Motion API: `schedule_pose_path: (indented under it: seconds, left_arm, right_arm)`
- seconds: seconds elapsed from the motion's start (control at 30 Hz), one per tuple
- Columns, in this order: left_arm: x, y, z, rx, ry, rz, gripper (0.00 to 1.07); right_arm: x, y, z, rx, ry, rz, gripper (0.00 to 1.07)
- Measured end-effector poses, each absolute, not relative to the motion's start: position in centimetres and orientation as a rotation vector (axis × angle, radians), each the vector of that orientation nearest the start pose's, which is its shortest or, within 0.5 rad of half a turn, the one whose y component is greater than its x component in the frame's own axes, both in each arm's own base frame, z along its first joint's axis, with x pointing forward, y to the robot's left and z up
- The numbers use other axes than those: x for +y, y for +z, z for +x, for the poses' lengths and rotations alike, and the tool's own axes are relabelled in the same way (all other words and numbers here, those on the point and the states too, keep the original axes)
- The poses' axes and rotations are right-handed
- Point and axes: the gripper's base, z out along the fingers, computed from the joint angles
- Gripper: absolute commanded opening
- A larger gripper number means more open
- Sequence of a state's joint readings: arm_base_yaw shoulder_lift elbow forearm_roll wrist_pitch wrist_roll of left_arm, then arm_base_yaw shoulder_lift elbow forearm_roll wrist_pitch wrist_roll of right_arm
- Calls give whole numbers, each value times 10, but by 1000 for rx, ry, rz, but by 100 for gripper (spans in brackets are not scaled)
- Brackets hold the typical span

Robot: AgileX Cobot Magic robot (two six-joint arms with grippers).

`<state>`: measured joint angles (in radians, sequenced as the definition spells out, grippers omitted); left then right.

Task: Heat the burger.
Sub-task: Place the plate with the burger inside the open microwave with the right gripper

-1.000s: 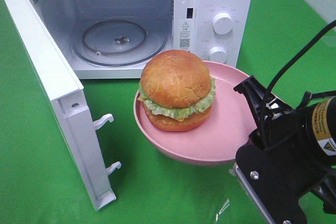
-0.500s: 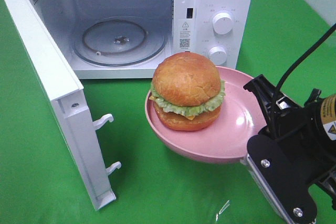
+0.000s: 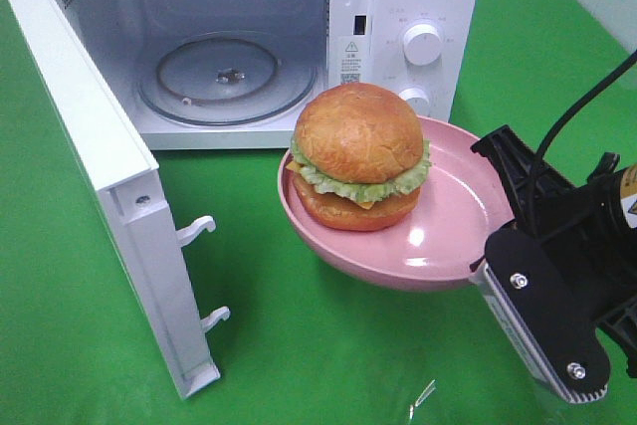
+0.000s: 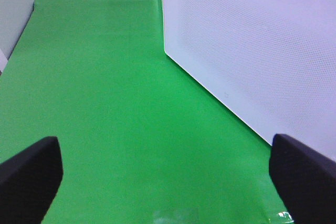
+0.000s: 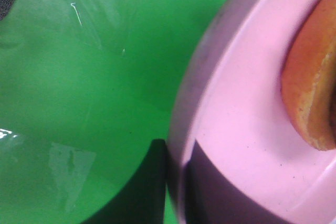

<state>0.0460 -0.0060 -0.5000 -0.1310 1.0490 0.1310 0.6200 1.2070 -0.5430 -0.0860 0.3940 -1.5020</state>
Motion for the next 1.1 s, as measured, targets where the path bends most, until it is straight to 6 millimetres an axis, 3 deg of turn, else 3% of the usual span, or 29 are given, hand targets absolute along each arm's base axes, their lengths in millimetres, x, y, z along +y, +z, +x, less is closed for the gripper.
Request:
schedule_pose_path:
  seconds: [0.77, 1.1]
  left_arm:
    - [-11, 279, -5, 2018, -44, 91, 102]
    - [-11, 279, -5, 2018, -44, 91, 102]
  right_arm:
    - [109, 208, 180, 1120, -427, -2319, 3]
    - [105, 209, 184, 1052, -514, -2368, 4]
